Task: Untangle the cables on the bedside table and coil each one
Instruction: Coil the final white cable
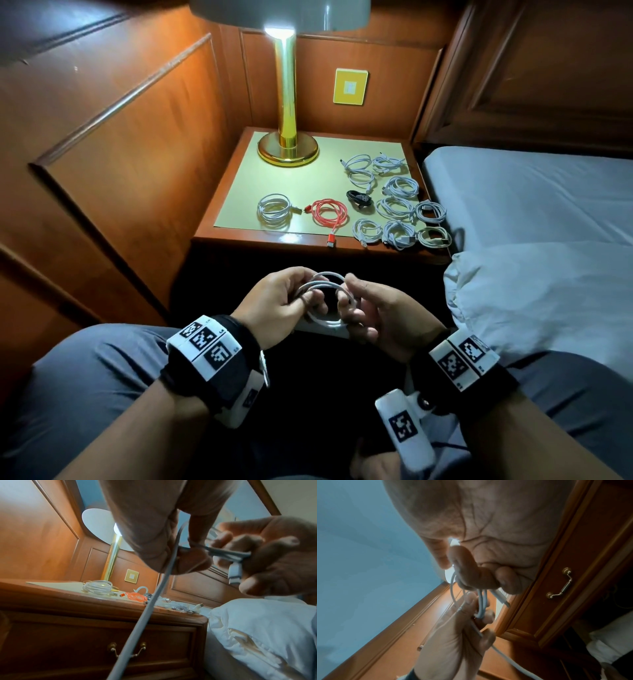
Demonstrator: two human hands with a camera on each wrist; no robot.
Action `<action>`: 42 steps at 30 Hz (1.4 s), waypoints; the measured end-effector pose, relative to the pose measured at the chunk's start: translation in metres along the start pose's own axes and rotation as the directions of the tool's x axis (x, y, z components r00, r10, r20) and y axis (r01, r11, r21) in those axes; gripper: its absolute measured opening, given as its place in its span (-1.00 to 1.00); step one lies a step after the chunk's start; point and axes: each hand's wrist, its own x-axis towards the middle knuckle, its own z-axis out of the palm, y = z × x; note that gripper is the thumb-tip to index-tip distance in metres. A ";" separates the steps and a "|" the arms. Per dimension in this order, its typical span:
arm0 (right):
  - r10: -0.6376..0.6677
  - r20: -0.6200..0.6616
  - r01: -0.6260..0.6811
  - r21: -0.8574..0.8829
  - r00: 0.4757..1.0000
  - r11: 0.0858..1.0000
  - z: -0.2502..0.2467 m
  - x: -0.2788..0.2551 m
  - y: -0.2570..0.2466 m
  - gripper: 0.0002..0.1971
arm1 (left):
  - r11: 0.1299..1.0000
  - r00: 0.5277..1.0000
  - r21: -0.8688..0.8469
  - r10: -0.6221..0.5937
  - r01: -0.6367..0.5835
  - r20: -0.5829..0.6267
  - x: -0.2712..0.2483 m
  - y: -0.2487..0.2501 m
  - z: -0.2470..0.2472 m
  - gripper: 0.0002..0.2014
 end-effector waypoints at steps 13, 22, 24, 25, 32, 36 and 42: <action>0.047 -0.071 -0.054 -0.097 0.996 0.994 -0.001 0.002 -0.002 -0.68 | 0.961 0.993 0.252 0.118 -0.118 0.015 -0.003 0.005 0.001 -0.75; -0.117 -0.422 0.196 0.149 0.899 0.969 -0.034 -0.005 -0.031 -0.65 | 0.919 0.961 0.394 0.106 0.003 -0.254 0.008 -0.013 -0.059 -0.90; -0.214 -0.501 0.257 0.016 0.838 0.966 -0.031 -0.001 -0.024 -0.65 | 0.911 0.960 0.410 0.152 -0.044 -0.234 0.007 -0.015 -0.052 -0.93; -0.276 -0.529 0.286 -0.065 0.802 0.956 -0.028 0.001 -0.020 -0.66 | 0.896 0.964 0.436 0.185 -0.085 -0.192 0.005 -0.016 -0.045 -0.91; -0.392 -0.655 0.473 -0.061 0.646 0.879 -0.048 0.000 -0.033 -0.68 | 0.969 0.998 0.246 0.003 0.011 -0.058 0.002 -0.015 -0.036 -0.66; -0.344 -0.761 0.519 -0.011 0.550 0.855 -0.069 -0.011 -0.043 -0.68 | 0.923 0.959 -0.338 -0.245 0.185 -0.143 0.004 0.002 -0.045 -0.58; -0.347 -0.787 0.389 -0.149 0.510 0.909 -0.072 -0.006 -0.036 -0.67 | 0.828 0.801 -0.545 -0.415 0.135 -0.431 0.010 0.002 -0.046 -0.77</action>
